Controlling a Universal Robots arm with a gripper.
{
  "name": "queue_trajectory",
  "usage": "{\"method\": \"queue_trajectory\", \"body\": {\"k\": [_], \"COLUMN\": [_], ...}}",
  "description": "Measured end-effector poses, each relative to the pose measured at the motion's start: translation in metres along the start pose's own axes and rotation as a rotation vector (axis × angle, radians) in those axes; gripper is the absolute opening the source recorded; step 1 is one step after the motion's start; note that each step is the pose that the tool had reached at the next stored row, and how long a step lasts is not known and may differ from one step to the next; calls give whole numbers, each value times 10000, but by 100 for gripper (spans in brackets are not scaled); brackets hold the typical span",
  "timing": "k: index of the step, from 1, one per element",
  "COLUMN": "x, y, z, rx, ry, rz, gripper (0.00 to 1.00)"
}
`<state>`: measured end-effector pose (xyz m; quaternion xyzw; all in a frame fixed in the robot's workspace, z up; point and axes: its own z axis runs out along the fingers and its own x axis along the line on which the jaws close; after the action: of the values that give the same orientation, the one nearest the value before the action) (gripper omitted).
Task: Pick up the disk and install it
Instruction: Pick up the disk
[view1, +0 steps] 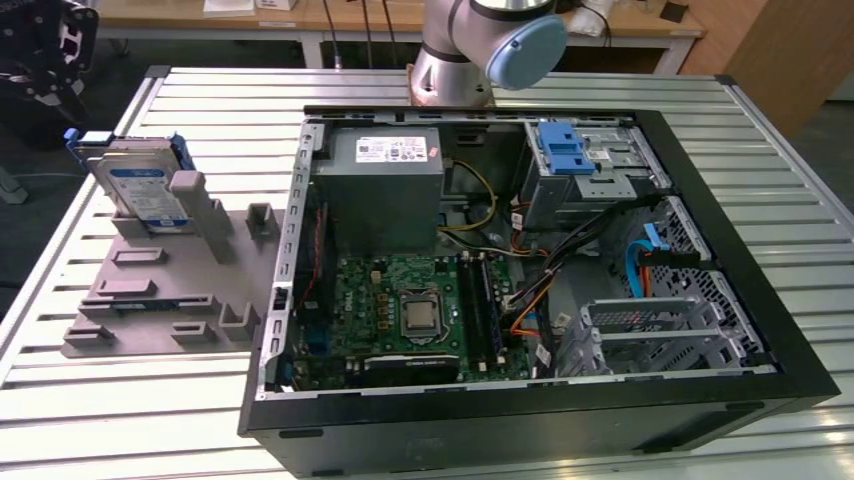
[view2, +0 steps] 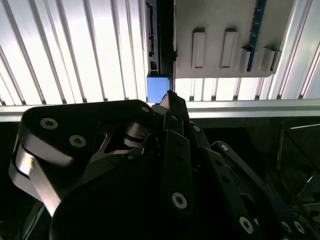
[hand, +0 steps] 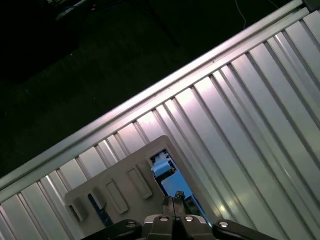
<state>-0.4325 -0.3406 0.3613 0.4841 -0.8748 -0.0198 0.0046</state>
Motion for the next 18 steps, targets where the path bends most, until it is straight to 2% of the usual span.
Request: {"method": "queue_trajectory", "body": {"k": [18], "x": [0], "y": [0], "z": [4], "rx": [37], "ry": [35], "rz": [-1766], "gripper": [11]}}
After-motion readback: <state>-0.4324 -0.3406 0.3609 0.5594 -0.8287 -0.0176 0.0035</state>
